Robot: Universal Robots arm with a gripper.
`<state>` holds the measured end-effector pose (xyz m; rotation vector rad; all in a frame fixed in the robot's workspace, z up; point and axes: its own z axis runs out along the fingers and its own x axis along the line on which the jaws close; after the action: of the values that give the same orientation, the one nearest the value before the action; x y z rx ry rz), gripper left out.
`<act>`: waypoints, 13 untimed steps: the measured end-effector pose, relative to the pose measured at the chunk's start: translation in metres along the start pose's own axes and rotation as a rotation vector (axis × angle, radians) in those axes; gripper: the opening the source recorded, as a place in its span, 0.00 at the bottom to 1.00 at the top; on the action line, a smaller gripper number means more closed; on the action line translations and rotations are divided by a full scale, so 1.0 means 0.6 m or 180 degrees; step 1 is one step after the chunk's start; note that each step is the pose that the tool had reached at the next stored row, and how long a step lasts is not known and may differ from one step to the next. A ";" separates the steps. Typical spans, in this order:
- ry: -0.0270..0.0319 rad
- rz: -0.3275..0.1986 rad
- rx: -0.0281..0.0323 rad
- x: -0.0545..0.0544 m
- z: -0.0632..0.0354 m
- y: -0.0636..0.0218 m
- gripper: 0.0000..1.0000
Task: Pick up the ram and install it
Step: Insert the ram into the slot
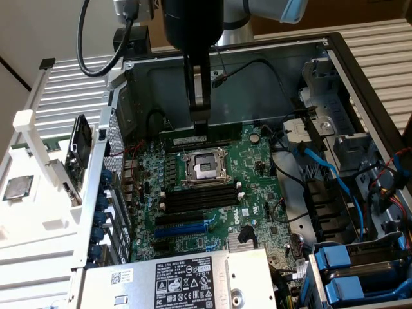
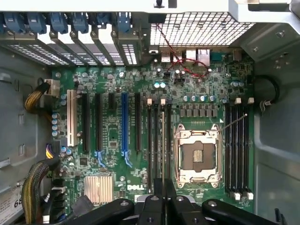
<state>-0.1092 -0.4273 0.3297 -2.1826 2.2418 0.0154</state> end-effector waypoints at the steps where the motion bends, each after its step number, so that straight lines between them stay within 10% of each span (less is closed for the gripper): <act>1: 0.0001 0.0000 -0.0001 0.002 0.003 0.000 0.12; 13: 0.0001 -0.0031 -0.0001 0.002 0.040 0.001 0.12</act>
<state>-0.1096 -0.4284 0.3057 -2.1936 2.2315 0.0151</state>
